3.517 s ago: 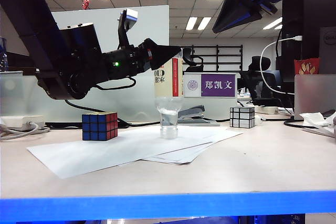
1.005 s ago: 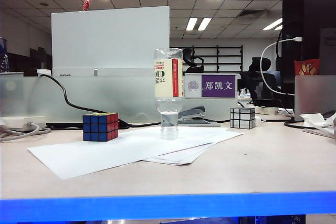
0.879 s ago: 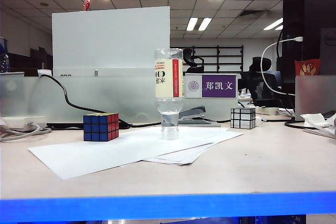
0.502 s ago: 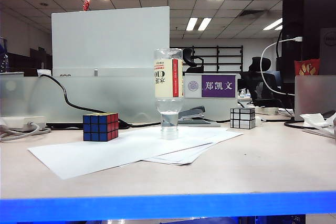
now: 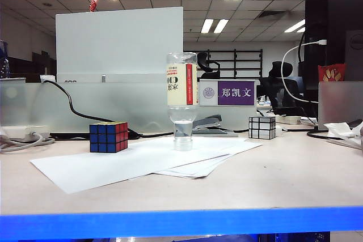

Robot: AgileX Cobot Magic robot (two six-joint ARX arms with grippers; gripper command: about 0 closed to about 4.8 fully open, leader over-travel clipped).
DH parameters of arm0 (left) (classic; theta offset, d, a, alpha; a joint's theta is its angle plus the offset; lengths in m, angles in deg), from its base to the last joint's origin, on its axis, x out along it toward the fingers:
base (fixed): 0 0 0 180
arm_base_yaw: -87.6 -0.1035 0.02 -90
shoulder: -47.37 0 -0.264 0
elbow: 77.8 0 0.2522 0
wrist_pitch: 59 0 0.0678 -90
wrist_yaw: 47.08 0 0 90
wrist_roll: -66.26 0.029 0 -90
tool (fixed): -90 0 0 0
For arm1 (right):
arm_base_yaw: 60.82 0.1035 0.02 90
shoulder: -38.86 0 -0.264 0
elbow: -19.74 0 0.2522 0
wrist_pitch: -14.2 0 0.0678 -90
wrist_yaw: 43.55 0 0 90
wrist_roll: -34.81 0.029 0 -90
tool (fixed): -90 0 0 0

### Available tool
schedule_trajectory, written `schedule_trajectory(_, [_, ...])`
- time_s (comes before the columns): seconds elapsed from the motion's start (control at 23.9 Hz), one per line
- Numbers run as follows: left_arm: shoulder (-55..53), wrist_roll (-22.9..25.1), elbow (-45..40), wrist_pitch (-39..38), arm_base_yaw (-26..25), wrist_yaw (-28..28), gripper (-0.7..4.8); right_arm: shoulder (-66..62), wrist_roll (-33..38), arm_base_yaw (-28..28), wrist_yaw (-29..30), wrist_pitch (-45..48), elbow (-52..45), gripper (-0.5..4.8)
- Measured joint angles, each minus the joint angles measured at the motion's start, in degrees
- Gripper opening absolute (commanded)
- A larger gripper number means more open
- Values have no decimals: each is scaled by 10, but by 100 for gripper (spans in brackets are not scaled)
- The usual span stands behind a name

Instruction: Flip the plastic bottle upside down.

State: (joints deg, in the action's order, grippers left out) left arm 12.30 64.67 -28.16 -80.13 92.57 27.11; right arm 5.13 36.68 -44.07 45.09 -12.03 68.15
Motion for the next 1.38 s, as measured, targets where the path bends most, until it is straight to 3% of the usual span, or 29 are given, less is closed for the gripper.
schedule_trajectory(0.54, [29,0,0,-14,16,3,-4,0,0,0,0,-1,0,-6])
schedule_trajectory(0.63, [59,18,0,-26,17,3,-4,0,0,0,0,-2,0,-6])
schedule_trajectory(0.71, [99,49,0,-44,17,49,-4,0,0,0,0,-3,0,-6])
schedule_trajectory(0.92, [204,59,-55,-87,14,123,-4,0,0,0,0,-3,0,-6])
schedule_trajectory(1.17, [318,24,-124,-94,-15,119,-4,0,0,0,0,-3,0,-6])
schedule_trajectory(1.38, [348,-1,-157,-96,-62,119,-4,1,0,0,0,-3,0,-6])
